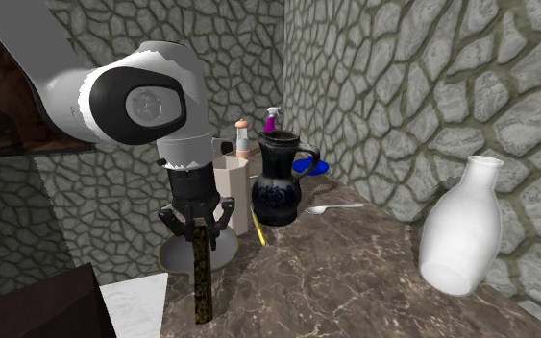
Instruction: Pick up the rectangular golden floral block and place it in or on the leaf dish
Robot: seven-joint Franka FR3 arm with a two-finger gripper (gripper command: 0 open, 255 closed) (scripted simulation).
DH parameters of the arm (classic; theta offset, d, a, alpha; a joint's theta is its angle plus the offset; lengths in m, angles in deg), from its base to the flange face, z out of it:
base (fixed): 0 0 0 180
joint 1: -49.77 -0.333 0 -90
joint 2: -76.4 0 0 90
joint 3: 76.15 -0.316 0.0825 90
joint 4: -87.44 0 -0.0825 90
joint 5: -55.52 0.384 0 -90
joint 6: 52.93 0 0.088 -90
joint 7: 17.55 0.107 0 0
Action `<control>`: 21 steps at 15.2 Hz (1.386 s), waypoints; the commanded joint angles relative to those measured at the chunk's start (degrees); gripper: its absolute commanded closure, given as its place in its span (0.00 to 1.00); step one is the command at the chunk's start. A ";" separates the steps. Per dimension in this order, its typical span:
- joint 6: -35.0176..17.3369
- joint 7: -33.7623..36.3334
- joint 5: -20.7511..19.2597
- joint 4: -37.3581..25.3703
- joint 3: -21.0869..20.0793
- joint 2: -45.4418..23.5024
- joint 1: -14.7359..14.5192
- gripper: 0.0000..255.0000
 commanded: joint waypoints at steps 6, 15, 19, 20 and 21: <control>0.03 0.00 0.00 0.06 0.02 -0.02 0.02 0.00; 8.13 -0.20 0.27 0.19 -0.22 8.19 -0.26 0.00; 8.13 -0.20 0.27 0.18 -0.22 8.18 -0.26 0.00; 8.13 -0.20 0.27 0.18 -0.22 8.18 -0.26 0.00; 8.13 -0.20 0.27 0.18 -0.22 8.18 -0.26 0.00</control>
